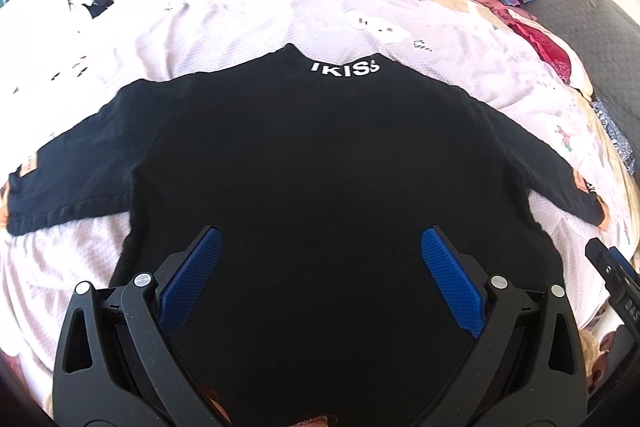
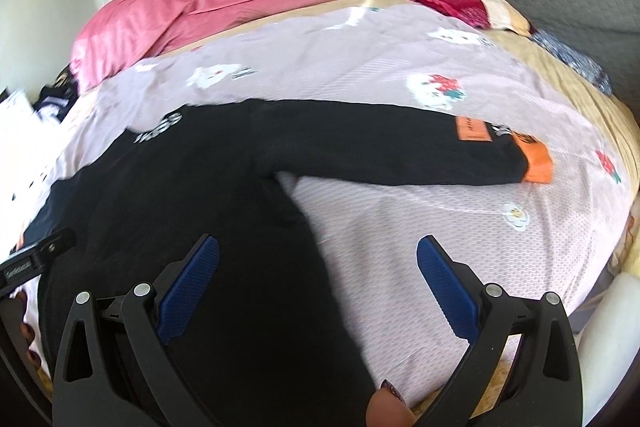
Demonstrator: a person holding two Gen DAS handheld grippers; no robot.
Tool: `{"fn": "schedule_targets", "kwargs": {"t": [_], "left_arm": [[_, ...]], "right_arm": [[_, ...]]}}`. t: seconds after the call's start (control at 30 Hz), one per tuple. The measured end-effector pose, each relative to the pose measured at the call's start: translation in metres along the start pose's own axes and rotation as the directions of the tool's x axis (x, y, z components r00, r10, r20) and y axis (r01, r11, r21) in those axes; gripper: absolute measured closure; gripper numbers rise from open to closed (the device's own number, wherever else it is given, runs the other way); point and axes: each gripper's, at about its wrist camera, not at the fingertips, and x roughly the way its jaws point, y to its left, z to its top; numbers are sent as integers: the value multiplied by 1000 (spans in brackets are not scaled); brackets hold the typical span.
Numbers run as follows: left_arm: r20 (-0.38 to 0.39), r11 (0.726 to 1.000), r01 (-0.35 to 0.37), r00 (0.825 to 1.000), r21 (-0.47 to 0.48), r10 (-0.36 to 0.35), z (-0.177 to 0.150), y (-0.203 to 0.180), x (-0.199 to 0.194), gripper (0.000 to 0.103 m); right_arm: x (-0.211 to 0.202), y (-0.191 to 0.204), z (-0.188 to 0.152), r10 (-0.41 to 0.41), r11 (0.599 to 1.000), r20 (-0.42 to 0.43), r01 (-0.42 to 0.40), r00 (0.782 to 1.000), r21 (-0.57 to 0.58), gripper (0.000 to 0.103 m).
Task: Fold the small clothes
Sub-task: 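Move the right tool to the orange sleeve cuff and grasp it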
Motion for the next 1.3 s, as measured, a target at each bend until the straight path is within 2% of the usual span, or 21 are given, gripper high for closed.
{"fn": "schedule_targets", "kwargs": {"t": [0.27,0.47,0.8,0.93,1.17,1.23,1.27,1.3], "left_arm": [[-5,999,16,1000,32,-16,28,-6,17,9],[-18,999,27,999,47,-27,52,-5,34,9],[-9,997,37,999,63,-37,80,5,59,9],[-3,998,41,999,56,-41,90,9,69,9],[-20,997,47,999,58,-46,94,16,85,9],[-32,997,55,998,47,-54,93,20,89,9],[-35,998,57,998,41,-55,93,22,90,9],[-35,998,56,998,38,-54,94,24,90,9]], "right_arm": [[23,-50,21,-85,986,-8,85,996,141,4],[47,-94,34,-105,958,-39,112,994,265,4],[85,-156,50,-137,886,-108,171,985,430,4],[97,-176,52,-114,844,-120,159,986,512,4],[115,-194,62,-131,791,-91,160,987,590,4],[117,-198,65,-142,782,-62,150,988,604,6],[119,-200,67,-151,776,-53,151,987,612,16],[120,-203,68,-159,771,-42,151,986,618,31]]}}
